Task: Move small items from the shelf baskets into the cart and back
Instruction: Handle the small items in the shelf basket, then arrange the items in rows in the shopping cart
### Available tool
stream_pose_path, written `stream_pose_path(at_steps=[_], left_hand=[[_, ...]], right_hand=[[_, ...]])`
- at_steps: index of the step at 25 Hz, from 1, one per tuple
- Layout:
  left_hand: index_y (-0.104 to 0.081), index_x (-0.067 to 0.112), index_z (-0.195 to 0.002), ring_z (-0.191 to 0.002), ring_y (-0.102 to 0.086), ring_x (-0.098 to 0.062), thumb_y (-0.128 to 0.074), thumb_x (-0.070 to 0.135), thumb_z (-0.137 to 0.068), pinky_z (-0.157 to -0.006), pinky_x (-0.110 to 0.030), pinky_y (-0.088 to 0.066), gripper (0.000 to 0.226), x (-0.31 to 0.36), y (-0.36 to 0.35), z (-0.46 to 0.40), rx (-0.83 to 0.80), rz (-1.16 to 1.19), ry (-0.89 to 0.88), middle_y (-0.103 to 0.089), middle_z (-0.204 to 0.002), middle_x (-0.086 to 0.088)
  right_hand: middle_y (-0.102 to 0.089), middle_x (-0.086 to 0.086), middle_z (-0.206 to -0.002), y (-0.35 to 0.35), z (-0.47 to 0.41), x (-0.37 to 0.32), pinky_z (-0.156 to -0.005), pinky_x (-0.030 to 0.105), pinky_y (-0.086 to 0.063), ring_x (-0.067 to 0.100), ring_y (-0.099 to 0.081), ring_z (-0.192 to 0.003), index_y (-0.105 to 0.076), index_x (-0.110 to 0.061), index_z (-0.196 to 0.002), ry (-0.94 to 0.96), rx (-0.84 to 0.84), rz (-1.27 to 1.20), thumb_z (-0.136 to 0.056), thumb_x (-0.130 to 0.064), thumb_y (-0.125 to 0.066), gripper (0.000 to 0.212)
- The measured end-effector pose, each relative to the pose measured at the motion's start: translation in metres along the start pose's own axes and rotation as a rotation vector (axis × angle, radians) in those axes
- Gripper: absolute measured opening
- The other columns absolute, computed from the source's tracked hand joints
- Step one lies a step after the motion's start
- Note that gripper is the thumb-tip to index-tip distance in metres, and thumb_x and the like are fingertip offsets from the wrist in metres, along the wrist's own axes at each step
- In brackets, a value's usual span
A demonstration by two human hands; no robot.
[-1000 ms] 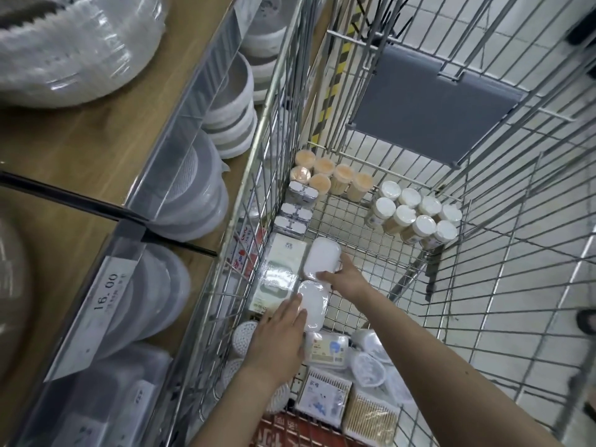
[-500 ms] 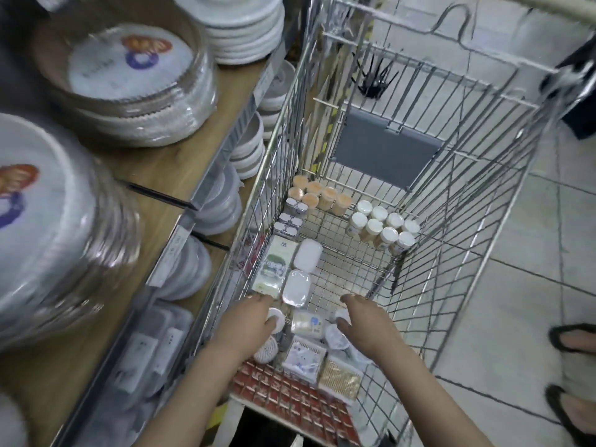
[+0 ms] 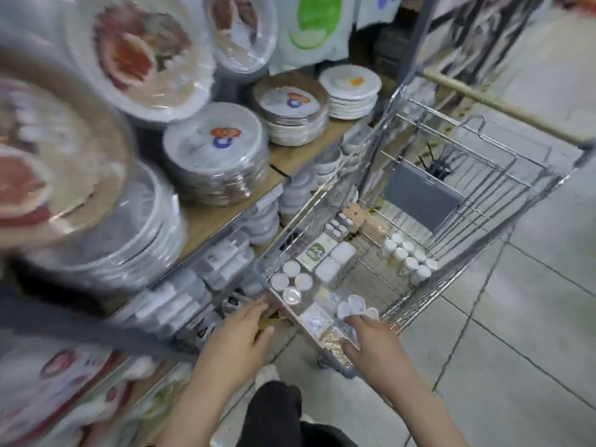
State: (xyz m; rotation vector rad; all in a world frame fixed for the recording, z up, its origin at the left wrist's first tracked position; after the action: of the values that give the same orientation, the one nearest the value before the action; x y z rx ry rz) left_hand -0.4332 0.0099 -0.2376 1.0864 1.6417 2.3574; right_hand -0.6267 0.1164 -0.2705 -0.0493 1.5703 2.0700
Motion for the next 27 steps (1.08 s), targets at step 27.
stream_pose_path(at_steps=[27], left_hand=[[-0.036, 0.030, -0.142, -0.127, -0.042, -0.012, -0.043, 0.041, -0.096, -0.100, -0.029, -0.040, 0.048, -0.251, 0.210, 0.552, 0.706, 0.022, 0.821, -0.044, -0.141, 0.006]], right_hand=[[-0.049, -0.012, -0.131, -0.086, 0.234, -0.539, -0.102, 0.023, -0.033, 0.008, -0.043, -0.123, -0.047, -0.029, -0.133, 1.081, -0.153, -0.099, -0.095, -0.037, -0.049, 0.039]])
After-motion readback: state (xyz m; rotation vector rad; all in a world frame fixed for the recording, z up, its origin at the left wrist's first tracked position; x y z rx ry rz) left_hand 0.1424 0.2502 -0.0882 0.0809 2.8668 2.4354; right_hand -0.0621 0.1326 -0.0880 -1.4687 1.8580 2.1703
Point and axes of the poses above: each hand's wrist, its own z-axis away from the middle knuckle, its own y-axis out of the back of the hand, x = y × z, the point moved 5 cm from there along -z, towards the middle knuckle
